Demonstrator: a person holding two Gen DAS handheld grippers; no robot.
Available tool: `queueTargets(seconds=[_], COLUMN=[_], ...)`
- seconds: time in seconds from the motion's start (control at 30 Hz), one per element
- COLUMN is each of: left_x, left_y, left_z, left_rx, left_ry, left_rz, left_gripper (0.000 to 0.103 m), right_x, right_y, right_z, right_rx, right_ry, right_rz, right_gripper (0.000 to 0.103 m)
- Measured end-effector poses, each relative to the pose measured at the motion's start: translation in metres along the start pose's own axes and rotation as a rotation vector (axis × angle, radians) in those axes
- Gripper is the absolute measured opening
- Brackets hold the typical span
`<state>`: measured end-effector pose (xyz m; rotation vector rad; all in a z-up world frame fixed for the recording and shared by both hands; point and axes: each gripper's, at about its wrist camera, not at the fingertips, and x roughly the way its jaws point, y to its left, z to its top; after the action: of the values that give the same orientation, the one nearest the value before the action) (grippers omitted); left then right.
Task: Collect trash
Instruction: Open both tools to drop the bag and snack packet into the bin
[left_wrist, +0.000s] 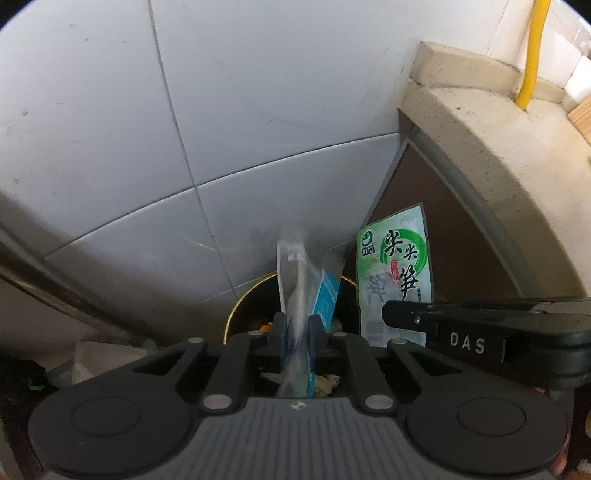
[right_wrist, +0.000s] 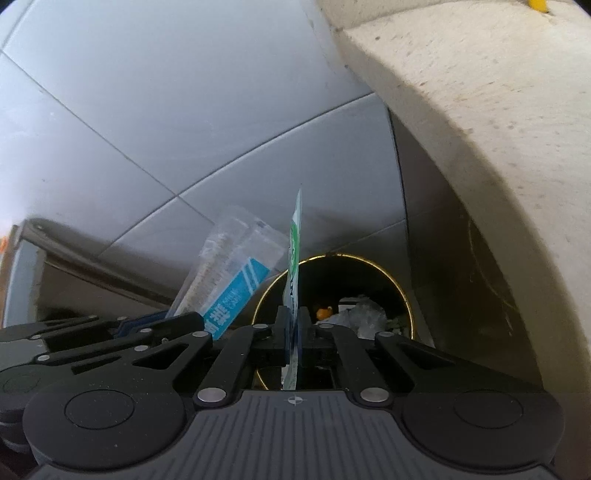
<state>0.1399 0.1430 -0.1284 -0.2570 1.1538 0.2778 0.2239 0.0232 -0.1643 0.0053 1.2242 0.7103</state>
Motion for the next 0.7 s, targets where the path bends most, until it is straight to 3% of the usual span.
queueTargets(seconds=[0.13, 0.43, 0.7], left_x=[0.005, 0.002, -0.003], left_y=[0.001, 0.013, 0.019], left_z=[0.003, 0.009, 0.014], left_rx=[-0.005, -0.070, -0.113], left_ry=[0.009, -0.008, -0.040], left_rz=[0.004, -0.048, -0.078], left_gripper=[0.016, 0.017, 0.017], right_x=[0.012, 0.027, 0.006], right_y=[0.001, 0.002, 0.000], right_z=[0.001, -0.004, -0.002], right_rx=[-0.014, 0.007, 0.024], right_ry=[0.011, 0.029, -0.001], right_rz=[-0.020, -0.066, -0.054], right_gripper=[0.021, 0.021, 0.022])
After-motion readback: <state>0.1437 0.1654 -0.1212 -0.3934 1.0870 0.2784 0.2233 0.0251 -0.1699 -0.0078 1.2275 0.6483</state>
